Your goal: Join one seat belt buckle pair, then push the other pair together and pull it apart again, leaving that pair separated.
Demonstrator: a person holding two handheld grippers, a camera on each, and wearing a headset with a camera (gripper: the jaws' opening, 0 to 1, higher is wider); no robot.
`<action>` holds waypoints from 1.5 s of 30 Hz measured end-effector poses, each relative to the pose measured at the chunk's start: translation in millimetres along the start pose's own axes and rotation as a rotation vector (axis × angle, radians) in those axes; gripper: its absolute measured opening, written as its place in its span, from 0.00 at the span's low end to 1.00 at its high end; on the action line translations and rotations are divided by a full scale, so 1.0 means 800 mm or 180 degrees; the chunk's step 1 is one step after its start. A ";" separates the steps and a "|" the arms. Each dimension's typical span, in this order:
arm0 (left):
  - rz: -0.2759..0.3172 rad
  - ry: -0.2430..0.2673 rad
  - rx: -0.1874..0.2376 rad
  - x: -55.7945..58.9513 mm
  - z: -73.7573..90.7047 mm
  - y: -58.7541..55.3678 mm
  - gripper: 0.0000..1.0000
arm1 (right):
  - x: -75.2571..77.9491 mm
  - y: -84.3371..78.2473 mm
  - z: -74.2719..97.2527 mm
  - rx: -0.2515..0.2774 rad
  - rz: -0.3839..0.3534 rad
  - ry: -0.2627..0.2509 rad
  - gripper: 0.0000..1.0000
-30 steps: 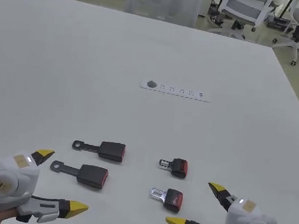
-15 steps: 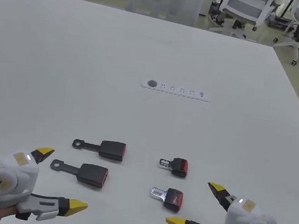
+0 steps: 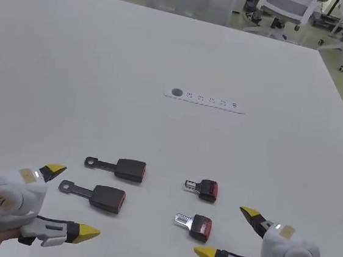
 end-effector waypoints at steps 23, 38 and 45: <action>-0.0252 -0.0274 -0.0241 -0.016 -0.029 -0.013 0.94 | 0.015 0.000 -0.027 -0.0193 0.0046 0.0168 0.86; -0.0407 -0.0471 -0.0424 -0.027 -0.056 -0.024 0.92 | 0.021 -0.008 -0.054 -0.0393 0.0111 0.0290 0.83; -0.0534 -0.0621 -0.0504 -0.029 -0.074 -0.026 0.91 | 0.027 -0.012 -0.063 -0.0482 0.0142 0.0370 0.79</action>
Point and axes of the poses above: the centre of the closed fingertips' face, and the gripper's own axes: z roughly backward along the fingers, x roughly to its right, y roughly out of its top, the point moved 5 cm from there along z, roughly backward along the fingers, and after that the axes turned 8 degrees about -z, right-handed, at the moved point
